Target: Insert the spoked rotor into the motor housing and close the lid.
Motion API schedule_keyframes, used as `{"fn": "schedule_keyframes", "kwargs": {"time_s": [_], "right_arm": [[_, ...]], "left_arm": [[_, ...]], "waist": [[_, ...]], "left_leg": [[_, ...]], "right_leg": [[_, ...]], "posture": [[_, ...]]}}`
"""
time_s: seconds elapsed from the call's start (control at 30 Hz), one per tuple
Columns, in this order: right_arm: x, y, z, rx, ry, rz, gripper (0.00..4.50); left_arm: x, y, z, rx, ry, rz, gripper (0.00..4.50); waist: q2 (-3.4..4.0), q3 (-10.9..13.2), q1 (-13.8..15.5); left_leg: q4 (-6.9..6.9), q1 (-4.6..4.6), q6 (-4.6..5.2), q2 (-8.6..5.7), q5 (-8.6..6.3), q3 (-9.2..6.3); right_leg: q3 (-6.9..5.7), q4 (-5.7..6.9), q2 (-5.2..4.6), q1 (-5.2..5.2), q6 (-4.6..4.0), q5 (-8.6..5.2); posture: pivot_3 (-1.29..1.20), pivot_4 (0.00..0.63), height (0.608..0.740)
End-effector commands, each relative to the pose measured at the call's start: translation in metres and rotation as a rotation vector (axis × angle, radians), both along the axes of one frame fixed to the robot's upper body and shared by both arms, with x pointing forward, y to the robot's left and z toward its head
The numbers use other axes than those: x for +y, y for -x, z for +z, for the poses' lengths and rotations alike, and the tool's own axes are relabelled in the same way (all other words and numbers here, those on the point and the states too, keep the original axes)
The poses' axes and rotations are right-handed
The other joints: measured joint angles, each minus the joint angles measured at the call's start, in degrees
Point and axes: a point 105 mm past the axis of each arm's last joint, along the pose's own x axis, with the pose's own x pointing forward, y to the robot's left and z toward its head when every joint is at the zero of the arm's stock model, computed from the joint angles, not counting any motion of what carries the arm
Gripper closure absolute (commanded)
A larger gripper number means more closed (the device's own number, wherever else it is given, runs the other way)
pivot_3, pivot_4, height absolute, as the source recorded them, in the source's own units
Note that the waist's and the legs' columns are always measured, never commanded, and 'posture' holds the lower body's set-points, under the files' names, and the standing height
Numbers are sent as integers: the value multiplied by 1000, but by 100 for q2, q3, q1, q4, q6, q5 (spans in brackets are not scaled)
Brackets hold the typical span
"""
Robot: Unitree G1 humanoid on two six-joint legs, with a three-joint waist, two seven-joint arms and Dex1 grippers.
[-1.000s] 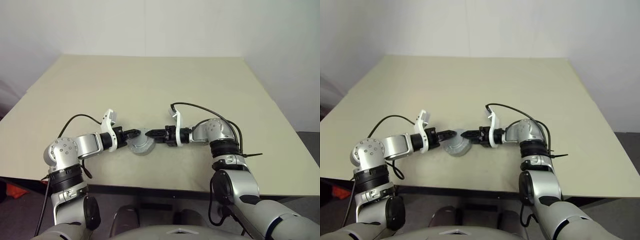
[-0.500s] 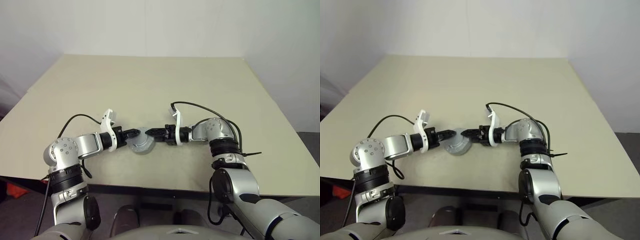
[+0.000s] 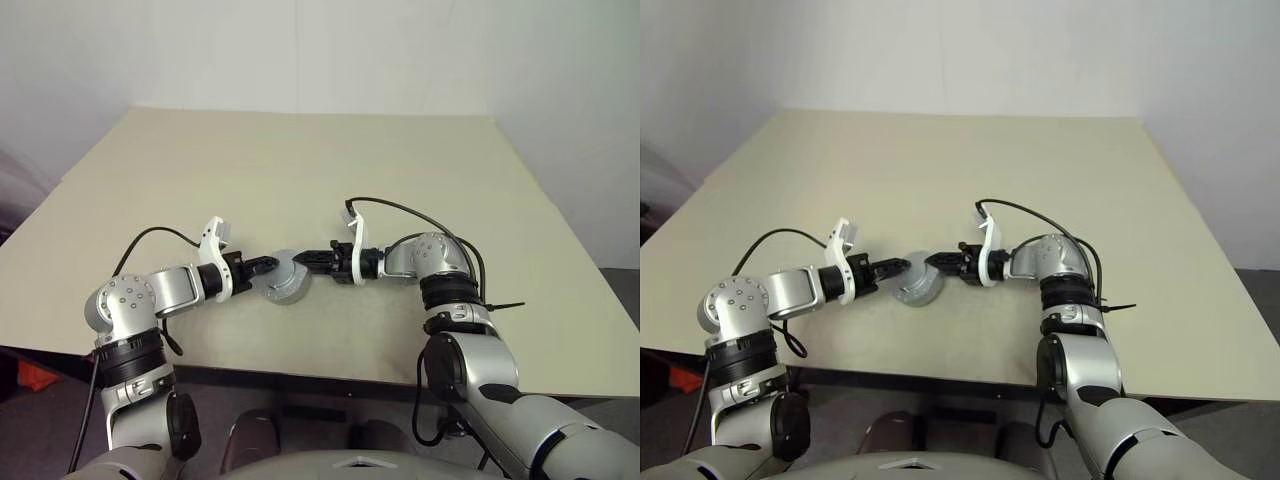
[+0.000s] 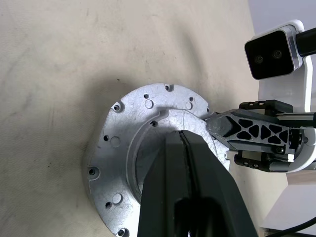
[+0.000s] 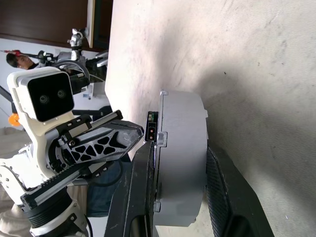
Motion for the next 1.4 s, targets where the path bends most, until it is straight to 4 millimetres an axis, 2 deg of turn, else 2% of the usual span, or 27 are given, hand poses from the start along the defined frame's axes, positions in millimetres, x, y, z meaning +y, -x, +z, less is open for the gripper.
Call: {"fn": "schedule_keyframes", "kwargs": {"time_s": [0.03, 0.33, 0.6, 0.73, 0.87, 0.97, 1.07, 1.2, 1.4], "right_arm": [[18, -4, 31, -77, -97, 42, 3295], [16, -5, 28, -65, -93, 34, 3295], [16, -12, 29, -18, -132, -29, 3295], [15, -17, 28, -6, -141, -66, 3295], [15, -19, 27, -6, -133, -78, 3295], [14, -20, 26, -4, -128, -85, 3295], [13, -27, 27, 0, -148, -133, 3295], [7, -49, 34, -6, -207, -291, 3295], [0, -74, 50, -13, -274, -447, 3295]], "left_arm": [[-4, 7, -20, 93, -43, -18, 4500], [-2, 4, -17, 69, -30, 2, 4500], [-1, -6, 10, -56, 69, 36, 4500], [2, -12, 26, -136, 135, 77, 4500], [7, -14, 31, -160, 161, 111, 4500], [10, -15, 35, -178, 179, 130, 4500], [12, -16, 44, -213, 223, 142, 4500], [14, -16, 55, -255, 306, 169, 4500], [23, -15, 55, -248, 336, 228, 4500]], "waist": [[0, 0, 0], [0, 0, 0], [-1, 1, -10], [-4, 3, -7], [-4, 3, 9], [-4, 4, 9], [-4, 4, 9], [-5, 4, 6], [-5, 4, 0]], "left_leg": [[0, 0, 0, 0, 0, 0], [0, 0, 0, 0, 0, 0], [0, -5, 0, 2, 0, 0], [1, -38, 0, 2, 1, 0], [18, -117, 3, 1, 2, -10], [23, -128, 6, 1, 0, -19], [25, -130, 5, 4, 0, -28], [44, -132, 4, 7, 0, -31], [58, -134, 4, 8, 0, -33]], "right_leg": [[0, 0, 0, 0, 0, 0], [0, 0, 0, 0, 0, 0], [0, 1, 1, -9, 0, 0], [-2, 2, 1, -41, -1, 1], [-17, 9, 1, -100, 6, 10], [-29, 7, 0, -102, 14, 16], [-40, 9, 0, -99, 8, 12], [-44, 16, -1, -95, -6, 8], [-46, 26, -1, -94, -9, 12]], "posture": [[0, 0, 740], [0, 0, 740], [0, 0, 740], [0, 0, 740], [0, 0, 740], [0, 0, 740], [0, 0, 740], [0, 0, 740], [0, 0, 740]]}}
